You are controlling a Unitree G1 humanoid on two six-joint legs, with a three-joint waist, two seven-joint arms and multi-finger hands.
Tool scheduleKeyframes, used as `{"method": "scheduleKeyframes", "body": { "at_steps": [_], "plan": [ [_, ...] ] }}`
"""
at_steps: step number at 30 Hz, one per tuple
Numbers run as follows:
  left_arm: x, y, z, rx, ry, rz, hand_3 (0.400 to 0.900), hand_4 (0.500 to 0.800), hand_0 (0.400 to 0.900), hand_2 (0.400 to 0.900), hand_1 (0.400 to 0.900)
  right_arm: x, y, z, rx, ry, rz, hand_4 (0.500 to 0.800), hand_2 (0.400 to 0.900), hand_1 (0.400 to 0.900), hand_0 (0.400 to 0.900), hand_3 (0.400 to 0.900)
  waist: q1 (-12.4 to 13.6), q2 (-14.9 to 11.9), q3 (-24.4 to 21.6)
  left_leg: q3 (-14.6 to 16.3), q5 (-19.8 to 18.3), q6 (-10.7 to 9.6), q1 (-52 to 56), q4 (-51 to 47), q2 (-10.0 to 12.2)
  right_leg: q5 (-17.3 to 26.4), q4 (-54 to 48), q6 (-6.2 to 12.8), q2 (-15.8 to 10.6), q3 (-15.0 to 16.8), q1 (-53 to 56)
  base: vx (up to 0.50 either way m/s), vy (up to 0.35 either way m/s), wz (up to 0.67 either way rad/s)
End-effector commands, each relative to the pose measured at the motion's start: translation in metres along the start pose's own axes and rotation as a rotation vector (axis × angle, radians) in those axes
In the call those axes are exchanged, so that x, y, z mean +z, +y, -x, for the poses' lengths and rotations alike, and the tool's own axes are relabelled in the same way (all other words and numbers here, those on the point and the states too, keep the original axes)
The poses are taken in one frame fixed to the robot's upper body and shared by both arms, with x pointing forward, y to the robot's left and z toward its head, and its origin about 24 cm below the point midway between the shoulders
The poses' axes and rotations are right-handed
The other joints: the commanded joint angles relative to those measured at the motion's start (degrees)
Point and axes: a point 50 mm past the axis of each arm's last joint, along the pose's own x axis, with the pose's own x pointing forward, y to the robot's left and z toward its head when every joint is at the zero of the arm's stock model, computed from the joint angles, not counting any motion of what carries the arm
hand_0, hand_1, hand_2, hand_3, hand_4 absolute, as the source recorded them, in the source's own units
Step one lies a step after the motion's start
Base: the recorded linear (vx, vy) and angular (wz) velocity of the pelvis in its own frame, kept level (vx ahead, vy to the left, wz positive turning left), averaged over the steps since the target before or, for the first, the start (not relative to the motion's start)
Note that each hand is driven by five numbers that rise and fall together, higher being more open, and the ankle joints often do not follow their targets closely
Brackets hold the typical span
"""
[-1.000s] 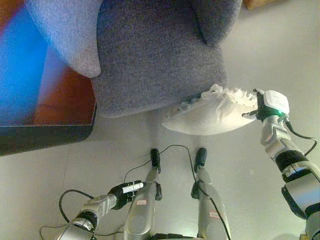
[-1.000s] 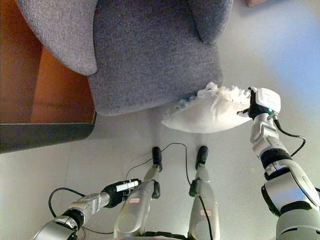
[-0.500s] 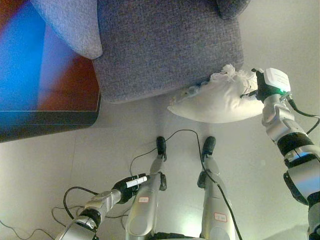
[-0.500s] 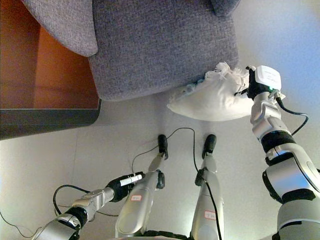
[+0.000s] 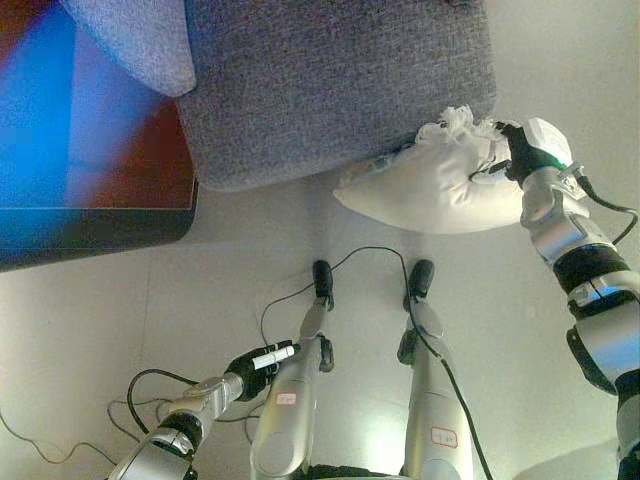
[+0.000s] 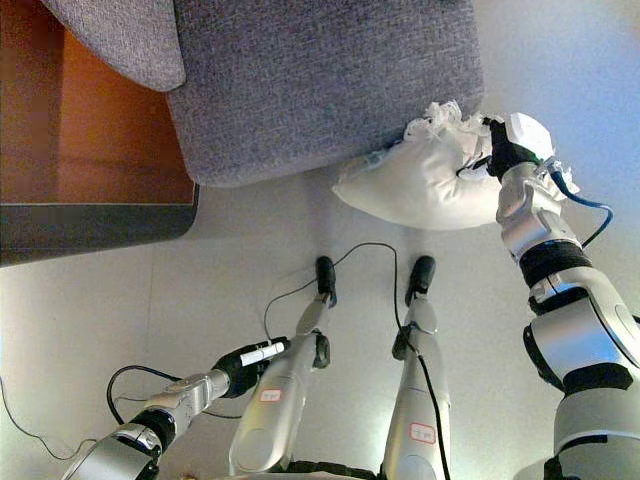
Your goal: Pick up the pillow and put it on the sofa.
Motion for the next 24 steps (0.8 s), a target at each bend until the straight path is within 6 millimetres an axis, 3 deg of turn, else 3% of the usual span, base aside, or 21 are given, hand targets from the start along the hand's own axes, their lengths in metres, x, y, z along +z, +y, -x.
{"method": "scheduleKeyframes", "body": {
  "at_steps": [1,10,11,12,17,24],
  "plan": [
    [-0.016,-0.017,-0.006,-0.073,0.088,-0.003,0.900,0.800,0.900,0.900,0.900,0.045,-0.055,-0.004,-0.104,-0.142,-0.047,0.800,0.900,0.900,0.900,0.900,1.14,2.07,1.15,-4.45,-5.44,-1.21,-4.79,6.78,-1.44,-8.79,8.11,1.95,2.90,-2.17,-0.92,0.00,0.000,0.00],
    [-0.011,-0.021,-0.008,-0.079,0.074,-0.008,0.900,0.800,0.900,0.900,0.900,0.070,-0.059,-0.004,0.016,-0.173,-0.051,0.800,0.900,0.900,0.900,0.900,1.89,2.32,1.15,-4.74,-5.43,-1.35,-6.71,8.20,-1.33,-9.35,9.95,1.60,2.55,-2.48,-2.79,0.00,0.000,0.00],
    [-0.010,-0.021,-0.008,-0.080,0.074,-0.008,0.900,0.800,0.900,0.900,0.900,0.072,-0.060,-0.004,0.016,-0.177,-0.060,0.527,0.445,0.445,0.445,0.445,1.98,2.36,1.15,-4.78,-5.41,-1.32,-6.98,8.36,-1.33,-9.41,10.17,1.56,2.53,-2.52,-3.02,0.00,0.000,0.00],
    [-0.009,-0.021,-0.008,-0.079,0.074,-0.008,0.900,0.800,0.900,0.900,0.900,0.074,-0.062,-0.004,0.004,-0.186,-0.063,0.500,0.400,0.400,0.400,0.400,2.08,2.34,1.15,-4.78,-5.46,-1.32,-7.22,8.57,-1.27,-9.51,10.44,1.56,2.47,-2.60,-3.23,0.00,0.000,0.00],
    [-0.010,-0.021,-0.008,-0.074,0.073,-0.006,0.900,0.800,0.900,0.900,0.900,0.079,-0.070,-0.003,-0.054,-0.198,-0.066,0.500,0.400,0.400,0.400,0.400,2.16,2.20,1.15,-4.84,-5.44,-1.36,-7.71,8.66,-1.02,-9.68,11.07,1.60,2.55,-2.72,-3.80,0.00,0.000,0.00],
    [-0.011,-0.022,-0.008,-0.078,0.072,-0.003,0.900,0.800,0.900,0.900,0.900,0.071,-0.069,-0.004,-0.042,-0.183,-0.085,0.500,0.400,0.400,0.400,0.400,2.21,1.93,1.15,-4.90,-5.45,-1.34,-7.05,8.26,-0.80,-9.80,10.96,1.57,2.68,-3.05,-3.15,0.00,-0.001,-0.01]
  ]
}}
